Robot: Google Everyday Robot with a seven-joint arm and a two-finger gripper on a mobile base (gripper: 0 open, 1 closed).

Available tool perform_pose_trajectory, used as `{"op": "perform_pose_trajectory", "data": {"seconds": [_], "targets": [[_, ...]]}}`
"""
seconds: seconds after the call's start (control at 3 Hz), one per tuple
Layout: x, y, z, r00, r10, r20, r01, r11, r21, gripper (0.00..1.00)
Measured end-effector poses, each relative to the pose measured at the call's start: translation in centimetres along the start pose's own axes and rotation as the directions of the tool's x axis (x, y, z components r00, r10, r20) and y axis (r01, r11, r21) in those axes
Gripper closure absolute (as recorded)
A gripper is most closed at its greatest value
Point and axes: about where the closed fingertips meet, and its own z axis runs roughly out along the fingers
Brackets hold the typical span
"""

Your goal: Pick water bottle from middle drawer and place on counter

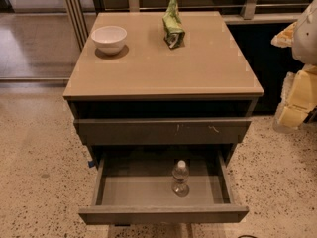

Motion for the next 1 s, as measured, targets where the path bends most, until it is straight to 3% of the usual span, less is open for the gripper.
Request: {"op": "perform_pose_trajectory", "data": {"seconds": [0.33,0.67,1.0], "targets": [[0.0,0.0,0.0,1.0,0.0,0.0,0.0,1.0,0.0,0.0],[0.0,0.0,0.0,1.0,0.0,0.0,0.0,1.0,0.0,0.12],[0.0,0.2,1.3,0.999,0.024,0.036,-0.024,0.9997,0.002,0.36]]}}
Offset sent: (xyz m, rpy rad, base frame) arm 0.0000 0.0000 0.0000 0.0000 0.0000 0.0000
